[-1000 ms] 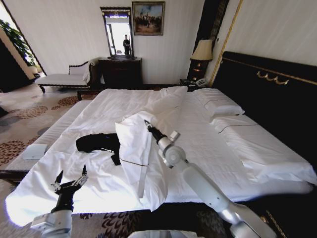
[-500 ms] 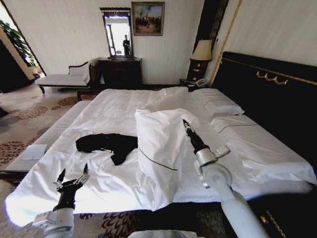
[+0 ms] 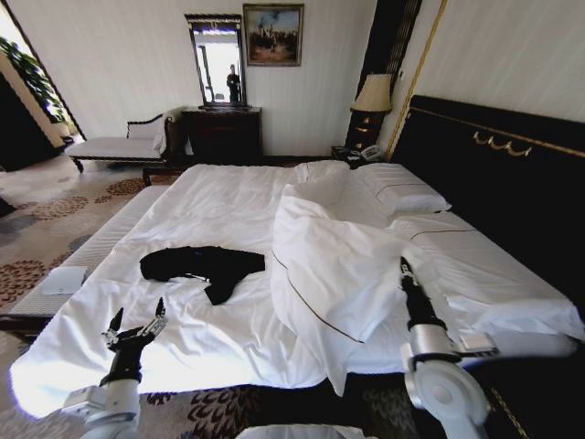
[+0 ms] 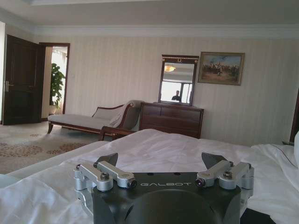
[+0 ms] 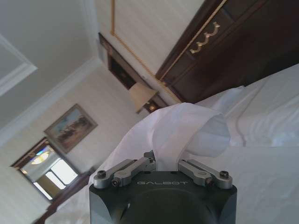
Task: Fold the clothes on the bed.
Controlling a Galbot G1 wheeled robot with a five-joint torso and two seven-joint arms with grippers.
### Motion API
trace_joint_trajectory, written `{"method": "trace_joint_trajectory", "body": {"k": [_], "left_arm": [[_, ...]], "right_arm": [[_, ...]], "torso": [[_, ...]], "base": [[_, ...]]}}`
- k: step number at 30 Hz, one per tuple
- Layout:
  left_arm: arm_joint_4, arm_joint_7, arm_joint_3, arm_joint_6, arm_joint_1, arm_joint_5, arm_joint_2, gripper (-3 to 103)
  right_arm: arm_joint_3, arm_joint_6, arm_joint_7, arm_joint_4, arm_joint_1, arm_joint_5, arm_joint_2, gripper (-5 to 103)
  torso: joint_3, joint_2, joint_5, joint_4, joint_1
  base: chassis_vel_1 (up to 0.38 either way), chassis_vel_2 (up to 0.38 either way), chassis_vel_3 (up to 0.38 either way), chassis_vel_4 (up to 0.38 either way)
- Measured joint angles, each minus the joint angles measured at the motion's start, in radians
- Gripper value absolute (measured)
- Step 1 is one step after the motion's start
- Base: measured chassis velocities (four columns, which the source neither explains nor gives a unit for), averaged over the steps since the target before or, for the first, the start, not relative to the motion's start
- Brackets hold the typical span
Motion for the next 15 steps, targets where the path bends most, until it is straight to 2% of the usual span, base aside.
{"method": "trace_joint_trajectory", "body": {"k": [1, 5, 15], "left_arm": [[0.0, 0.0, 0.0, 0.0, 0.0, 0.0, 0.0, 100], [0.0, -0.001, 0.01, -0.002, -0.003, 0.0, 0.006, 100], [0.004, -0.002, 0.025, -0.002, -0.017, -0.003, 0.013, 100]], "right_arm": [[0.0, 0.0, 0.0, 0.0, 0.0, 0.0, 0.0, 1], [0.048, 0.006, 0.135, 0.024, -0.049, 0.001, -0.001, 1], [0.126, 0.025, 0.27, 0.054, -0.168, -0.021, 0.035, 1]], "torso": [[0.0, 0.0, 0.0, 0.0, 0.0], [0.0, 0.0, 0.0001, 0.0002, 0.0], [0.0, 0.0, 0.0001, 0.0002, 0.0]], "base": [[0.0, 0.0, 0.0, 0.0], [0.0, 0.0, 0.0, 0.0], [0.0, 0.0, 0.0, 0.0]]}}
